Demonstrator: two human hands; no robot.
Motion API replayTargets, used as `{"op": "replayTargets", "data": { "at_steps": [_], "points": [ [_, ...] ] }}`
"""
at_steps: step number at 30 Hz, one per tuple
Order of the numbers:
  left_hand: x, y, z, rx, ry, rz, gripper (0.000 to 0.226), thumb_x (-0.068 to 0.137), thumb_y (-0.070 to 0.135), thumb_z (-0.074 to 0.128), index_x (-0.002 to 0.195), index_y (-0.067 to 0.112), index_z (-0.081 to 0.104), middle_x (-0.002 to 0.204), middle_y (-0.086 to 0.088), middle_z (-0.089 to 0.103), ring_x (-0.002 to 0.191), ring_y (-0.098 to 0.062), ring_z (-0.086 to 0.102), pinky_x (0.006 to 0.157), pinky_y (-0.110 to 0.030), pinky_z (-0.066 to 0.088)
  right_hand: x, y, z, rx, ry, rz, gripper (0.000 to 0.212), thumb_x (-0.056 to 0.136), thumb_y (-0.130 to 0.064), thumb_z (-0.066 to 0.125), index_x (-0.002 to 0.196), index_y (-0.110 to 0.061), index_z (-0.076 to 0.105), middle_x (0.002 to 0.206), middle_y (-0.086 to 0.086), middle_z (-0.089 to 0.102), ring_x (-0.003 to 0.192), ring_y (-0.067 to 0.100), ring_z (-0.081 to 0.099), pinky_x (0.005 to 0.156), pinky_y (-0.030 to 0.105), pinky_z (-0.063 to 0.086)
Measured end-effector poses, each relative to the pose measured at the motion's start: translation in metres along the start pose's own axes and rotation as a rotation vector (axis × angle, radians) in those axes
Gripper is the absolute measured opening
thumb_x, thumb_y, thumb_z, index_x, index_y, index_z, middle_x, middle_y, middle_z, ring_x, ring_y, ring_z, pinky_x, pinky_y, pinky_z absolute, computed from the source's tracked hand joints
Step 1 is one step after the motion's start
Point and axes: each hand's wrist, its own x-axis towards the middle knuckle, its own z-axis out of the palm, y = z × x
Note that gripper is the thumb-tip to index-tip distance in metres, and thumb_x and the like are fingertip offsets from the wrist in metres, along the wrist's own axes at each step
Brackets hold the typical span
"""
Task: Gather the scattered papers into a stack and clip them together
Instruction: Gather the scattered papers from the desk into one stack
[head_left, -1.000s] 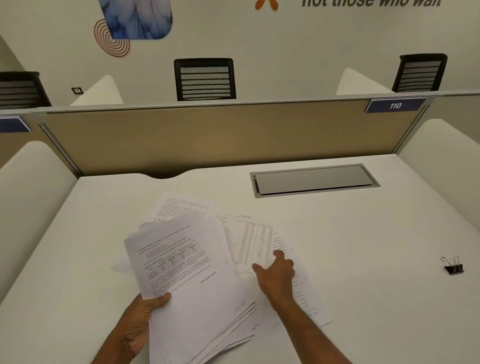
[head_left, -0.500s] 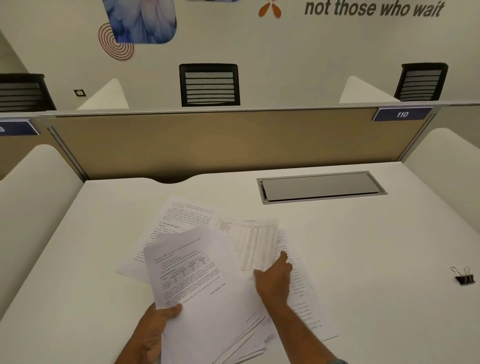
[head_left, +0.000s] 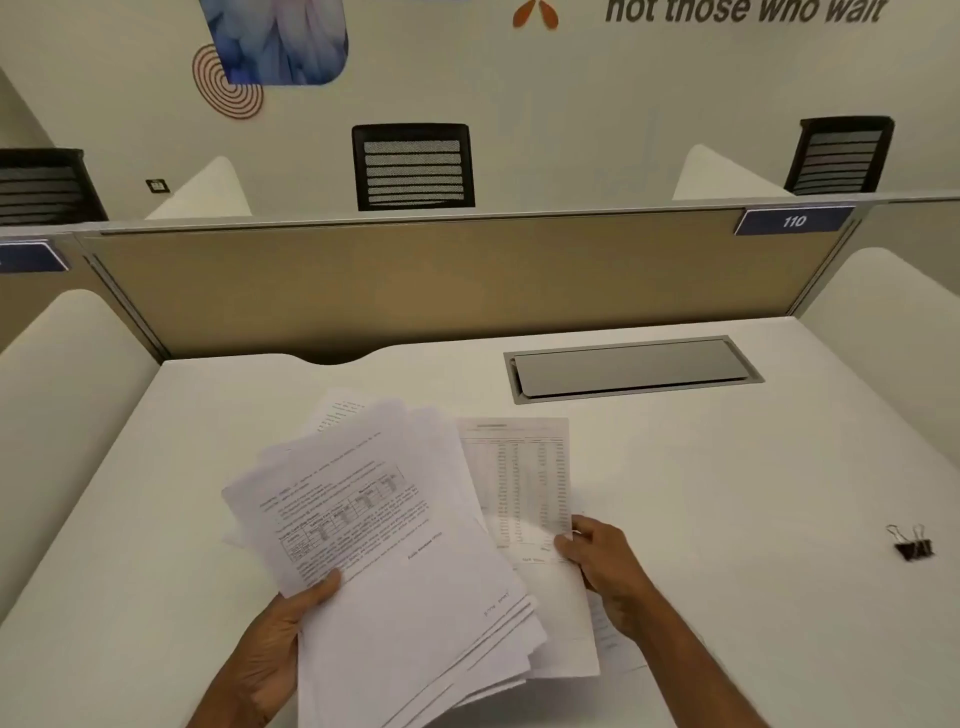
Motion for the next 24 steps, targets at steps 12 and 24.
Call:
{"op": "replayTargets", "data": {
  "at_steps": [12,24],
  "points": [
    [-0.014,-0.035,0.035,0.056,-0.054,0.029,0.075,0.065,0.006,0.080,0.137,0.013,0.062,0.132,-0.010,0.071,0.124,-0.032,0.063,0.092,-0.042,0.056,-0.017,-0.010,0.014,-0.026,-0.289,0.054,0.024,0.093,-0.010,0.068,0.116,-0.010,0.076,0.101,0.006,0.081,0.075,0.012,0.076,0.062,0.024,0.058],
    [-0.001,-0.051,0.037,0.160,-0.008,-0.001,0.051,0.085,0.002,0.069,0.135,0.012,0.062,0.135,-0.019,0.067,0.126,-0.043,0.060,0.113,-0.061,0.039,-0.002,0.018,-0.008,-0.971,0.388,0.044,0.076,0.086,-0.049,0.071,0.146,-0.018,0.036,0.140,0.011,0.047,0.133,0.030,0.044,0.103,0.048,0.044]
  ]
}}
